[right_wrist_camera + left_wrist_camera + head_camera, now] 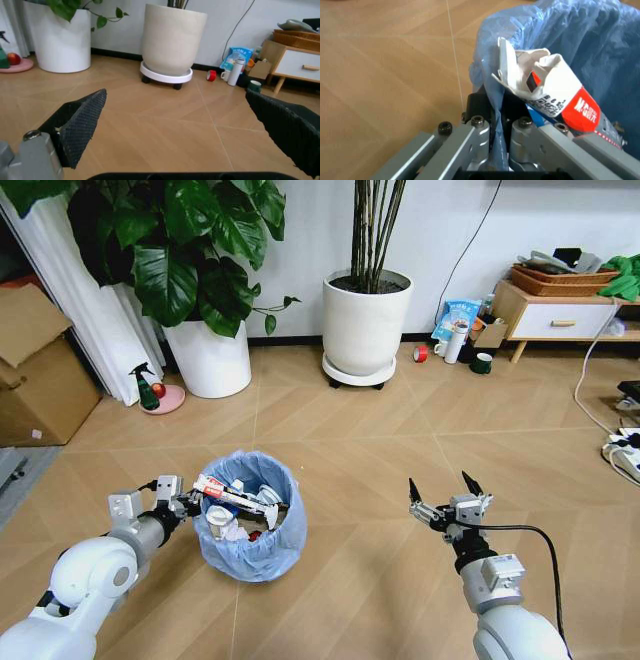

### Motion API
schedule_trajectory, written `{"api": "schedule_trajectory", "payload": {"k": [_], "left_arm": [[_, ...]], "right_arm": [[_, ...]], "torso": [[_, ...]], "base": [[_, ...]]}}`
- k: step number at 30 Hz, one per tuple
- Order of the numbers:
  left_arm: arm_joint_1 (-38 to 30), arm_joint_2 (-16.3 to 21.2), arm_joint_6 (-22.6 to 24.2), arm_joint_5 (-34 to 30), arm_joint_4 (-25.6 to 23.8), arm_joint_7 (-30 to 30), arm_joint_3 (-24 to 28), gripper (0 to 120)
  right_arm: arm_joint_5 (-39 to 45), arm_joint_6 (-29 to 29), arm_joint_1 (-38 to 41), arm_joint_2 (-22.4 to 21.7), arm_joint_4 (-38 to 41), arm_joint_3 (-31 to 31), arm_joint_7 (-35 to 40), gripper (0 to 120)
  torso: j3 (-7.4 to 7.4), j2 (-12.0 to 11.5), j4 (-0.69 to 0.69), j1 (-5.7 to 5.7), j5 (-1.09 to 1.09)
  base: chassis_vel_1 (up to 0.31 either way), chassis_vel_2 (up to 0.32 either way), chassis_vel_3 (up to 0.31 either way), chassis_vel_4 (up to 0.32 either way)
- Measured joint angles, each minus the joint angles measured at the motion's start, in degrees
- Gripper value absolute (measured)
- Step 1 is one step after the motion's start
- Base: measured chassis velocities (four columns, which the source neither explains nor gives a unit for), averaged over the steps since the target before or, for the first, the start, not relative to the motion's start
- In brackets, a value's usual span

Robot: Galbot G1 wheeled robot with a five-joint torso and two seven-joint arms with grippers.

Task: Pick up the trash bin and place the garbage on the floor into it.

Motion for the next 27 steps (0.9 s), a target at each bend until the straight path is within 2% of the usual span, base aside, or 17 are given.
{"api": "schedule_trajectory", "payload": {"k": [2, 4, 6, 9, 18, 22, 23, 27], "left_arm": [[0.01, -0.07, 0.00, 0.00, 0.00, -0.01, 0.04, 0], [-0.01, -0.22, 0.00, 0.02, -0.03, -0.01, 0.06, 0], [0.01, -0.26, 0.00, 0.02, -0.02, -0.02, 0.07, 0], [0.02, -0.25, 0.00, 0.03, -0.03, -0.06, 0.01, 0], [-0.10, -0.40, -0.02, 0.09, 0.12, -0.14, 0.04, 0], [-0.35, -0.40, -0.07, 0.11, 0.30, -0.14, 0.08, 0], [-0.42, -0.39, -0.07, 0.10, 0.37, -0.14, 0.09, 0], [-0.55, -0.38, -0.09, 0.09, 0.48, -0.12, 0.09, 0]], "right_arm": [[-0.01, 0.02, -0.03, -0.08, 0.00, -0.01, -0.04, 100], [-0.02, 0.04, 0.02, -0.40, -0.05, -0.05, -0.11, 100], [-0.02, 0.16, 0.10, -0.58, -0.15, -0.05, -0.12, 100], [0.00, 0.34, 0.28, -0.60, -0.48, -0.05, -0.15, 100], [0.07, 0.54, 0.80, -0.80, -1.07, -0.17, -0.18, 100], [0.10, 0.56, 0.88, -0.85, -1.25, -0.18, -0.19, 100], [0.10, 0.57, 0.90, -0.85, -1.27, -0.20, -0.19, 100], [0.10, 0.58, 1.01, -0.80, -1.40, -0.26, -0.20, 100]], "torso": [[0.00, 0.00, 0.01, 0.00, -0.08], [0.00, 0.00, -0.01, 0.00, 0.00], [0.00, 0.00, 0.00, 0.00, -0.11], [0.00, 0.00, 0.00, 0.00, -0.02], [0.00, 0.00, 0.00, 0.00, -0.08], [0.00, 0.00, -0.01, 0.00, -0.03], [0.00, 0.00, 0.00, 0.00, -0.09], [0.00, 0.00, 0.01, 0.00, -0.02]], "base": [[0.229, -0.171, -0.205, 0.174], [0.232, -0.169, -0.225, 0.165], [0.232, -0.167, -0.230, 0.172], [0.228, -0.169, -0.228, 0.163], [0.227, -0.171, -0.224, 0.174], [0.233, -0.169, -0.226, 0.166], [0.223, -0.161, -0.219, 0.169], [0.249, -0.161, -0.215, 0.175]]}}
